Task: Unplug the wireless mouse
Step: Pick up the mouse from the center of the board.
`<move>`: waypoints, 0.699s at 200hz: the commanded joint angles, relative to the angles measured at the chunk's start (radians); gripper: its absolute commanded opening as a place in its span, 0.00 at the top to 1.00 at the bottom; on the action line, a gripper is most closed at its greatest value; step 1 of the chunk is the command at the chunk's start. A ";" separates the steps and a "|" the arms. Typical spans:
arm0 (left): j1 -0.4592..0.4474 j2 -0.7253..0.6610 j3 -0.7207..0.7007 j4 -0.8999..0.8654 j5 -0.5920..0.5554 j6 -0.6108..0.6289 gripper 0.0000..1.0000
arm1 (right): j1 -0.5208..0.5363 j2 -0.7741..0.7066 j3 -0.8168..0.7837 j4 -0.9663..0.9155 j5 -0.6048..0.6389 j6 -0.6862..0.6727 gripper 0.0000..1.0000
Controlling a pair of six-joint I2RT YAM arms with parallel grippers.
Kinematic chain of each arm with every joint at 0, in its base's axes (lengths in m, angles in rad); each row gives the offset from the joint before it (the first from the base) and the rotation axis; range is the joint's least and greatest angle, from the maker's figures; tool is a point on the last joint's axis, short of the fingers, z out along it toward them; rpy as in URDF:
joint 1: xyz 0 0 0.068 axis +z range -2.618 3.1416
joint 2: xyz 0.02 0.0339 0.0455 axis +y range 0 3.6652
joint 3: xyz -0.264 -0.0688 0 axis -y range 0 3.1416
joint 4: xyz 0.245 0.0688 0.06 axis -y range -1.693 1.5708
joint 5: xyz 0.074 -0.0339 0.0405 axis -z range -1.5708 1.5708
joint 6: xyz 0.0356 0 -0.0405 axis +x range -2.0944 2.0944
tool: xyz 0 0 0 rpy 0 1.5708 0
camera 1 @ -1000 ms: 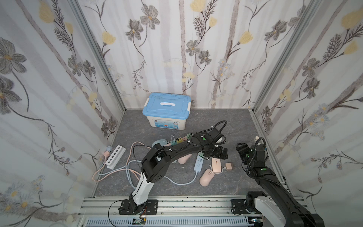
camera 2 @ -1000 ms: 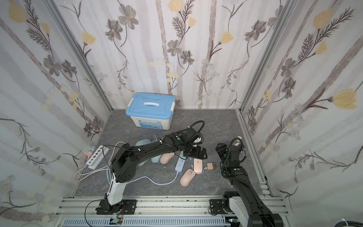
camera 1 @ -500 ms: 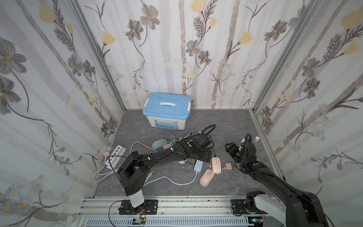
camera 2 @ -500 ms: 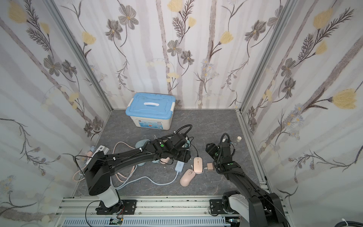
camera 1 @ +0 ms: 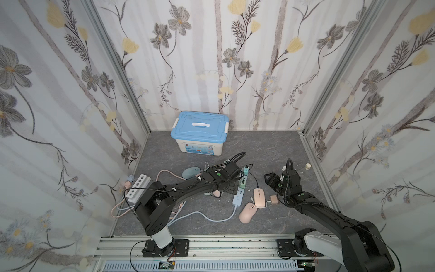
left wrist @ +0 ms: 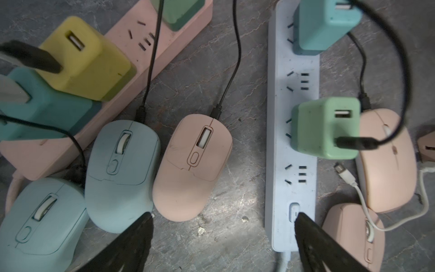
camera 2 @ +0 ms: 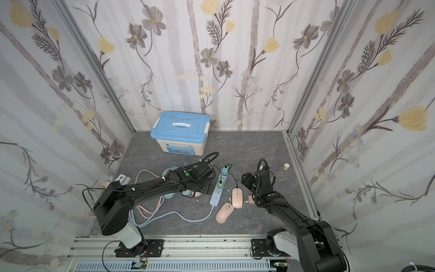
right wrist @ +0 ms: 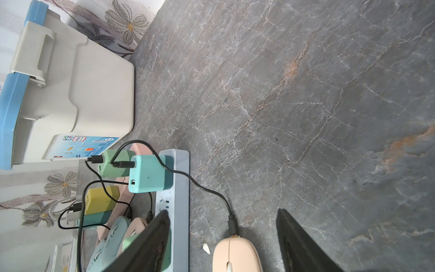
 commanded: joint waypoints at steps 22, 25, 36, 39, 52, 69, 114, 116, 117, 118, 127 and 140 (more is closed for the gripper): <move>0.017 0.121 0.107 -0.046 -0.022 0.071 0.06 | 0.002 -0.006 0.003 0.046 0.027 0.002 0.27; 0.019 0.128 0.109 -0.046 -0.020 0.073 0.06 | 0.001 -0.007 0.001 0.045 0.027 0.002 0.27; 0.021 0.152 0.118 -0.047 -0.019 0.072 0.09 | 0.001 -0.011 0.001 0.043 0.030 0.001 0.27; 0.023 0.158 0.120 -0.049 -0.020 0.071 0.11 | 0.001 -0.012 0.000 0.042 0.031 0.001 0.27; 0.023 0.172 0.121 -0.056 -0.030 0.063 0.13 | 0.001 -0.016 -0.002 0.039 0.036 0.000 0.27; 0.023 0.173 0.102 -0.052 -0.047 0.054 0.13 | 0.001 -0.018 -0.001 0.039 0.038 -0.003 0.27; 0.023 0.182 0.059 -0.018 -0.018 0.051 0.19 | 0.001 -0.006 0.000 0.052 0.030 0.000 0.27; 0.023 0.181 0.058 -0.016 -0.017 0.049 0.19 | 0.001 -0.006 -0.001 0.052 0.030 0.000 0.27; 0.023 0.182 0.056 -0.016 -0.017 0.048 0.19 | 0.001 -0.006 -0.001 0.052 0.030 0.000 0.27; 0.022 0.182 0.054 -0.015 -0.017 0.049 0.19 | 0.001 -0.006 -0.002 0.051 0.029 0.001 0.27; 0.023 0.184 0.043 -0.010 -0.013 0.043 0.19 | 0.001 -0.007 -0.002 0.052 0.029 0.000 0.27; 0.022 0.184 0.030 -0.005 -0.005 0.040 0.20 | 0.000 -0.010 -0.005 0.054 0.030 0.000 0.27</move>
